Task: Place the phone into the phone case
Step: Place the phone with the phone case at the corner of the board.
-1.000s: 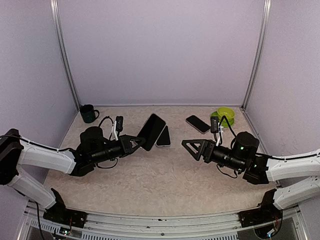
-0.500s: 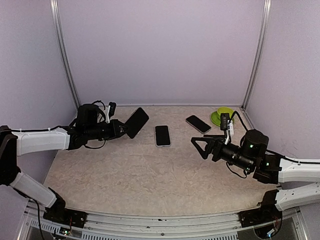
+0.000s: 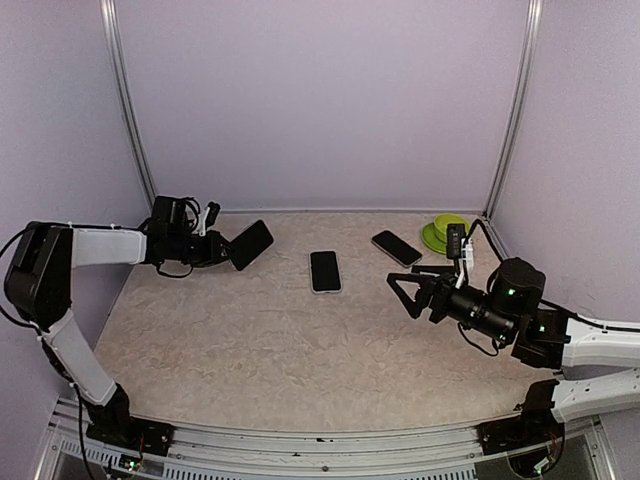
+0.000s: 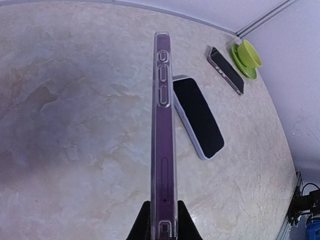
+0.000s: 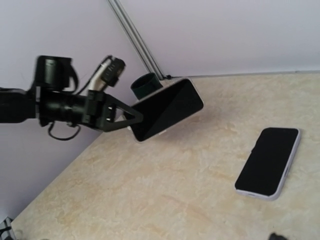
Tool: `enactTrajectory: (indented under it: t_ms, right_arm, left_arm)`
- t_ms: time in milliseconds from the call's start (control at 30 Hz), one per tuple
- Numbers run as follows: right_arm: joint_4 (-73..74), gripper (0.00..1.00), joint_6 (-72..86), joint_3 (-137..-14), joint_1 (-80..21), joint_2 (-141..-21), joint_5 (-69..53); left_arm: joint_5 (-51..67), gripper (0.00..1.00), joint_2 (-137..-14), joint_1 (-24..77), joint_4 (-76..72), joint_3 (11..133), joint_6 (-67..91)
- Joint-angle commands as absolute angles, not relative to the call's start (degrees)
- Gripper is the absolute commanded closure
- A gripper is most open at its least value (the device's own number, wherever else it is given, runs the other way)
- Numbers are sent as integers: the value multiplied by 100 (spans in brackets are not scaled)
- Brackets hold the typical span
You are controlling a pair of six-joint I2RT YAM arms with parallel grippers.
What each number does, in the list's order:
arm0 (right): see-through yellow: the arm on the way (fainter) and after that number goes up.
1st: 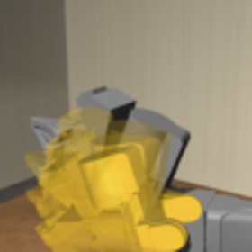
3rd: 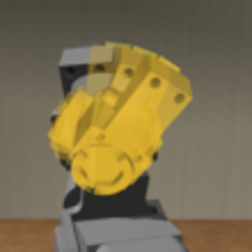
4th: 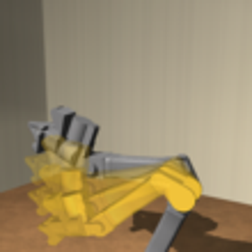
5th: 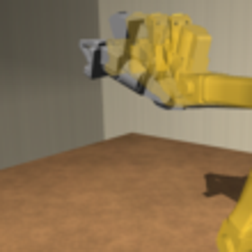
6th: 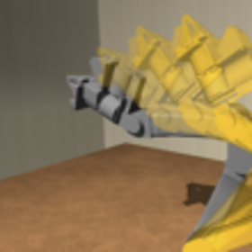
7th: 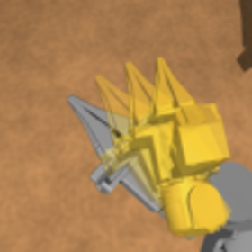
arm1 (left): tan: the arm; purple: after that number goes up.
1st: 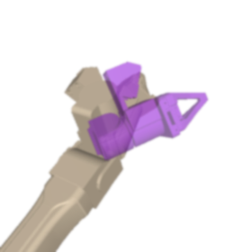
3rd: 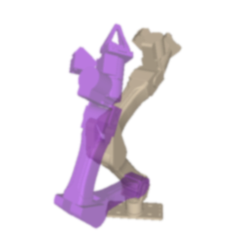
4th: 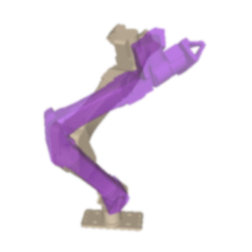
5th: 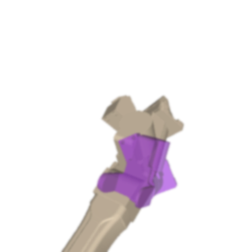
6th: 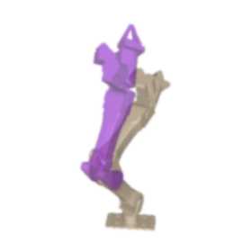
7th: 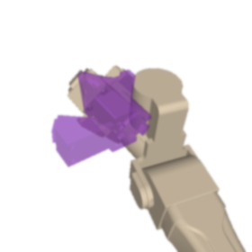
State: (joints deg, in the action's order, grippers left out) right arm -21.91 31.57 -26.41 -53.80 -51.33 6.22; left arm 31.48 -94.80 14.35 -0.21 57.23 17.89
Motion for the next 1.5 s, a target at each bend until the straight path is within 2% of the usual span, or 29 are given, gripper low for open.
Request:
enactTrajectory:
  t_ms: [0,267,667,867,1467]
  right_arm:
    - [-2063,8,2981,-2590,-5310,-4907,633]
    - [-1986,7,3032,-2509,-5291,-4842,640]
    - [-2001,7,3121,-2599,-5282,-4999,690]
    - [-1998,7,3172,-2628,-5282,-5063,690]
    - [-2052,7,3198,-2663,-5282,-5219,638]
  left_arm:
    - [3692,100,-9946,1131,55,6301,1277]
    - [3755,100,-11030,898,530,7106,911]
    - [4093,99,-11727,637,721,7702,726]
    - [4141,92,-12109,560,1041,8054,496]
    - [3848,71,-12331,415,932,8025,567]
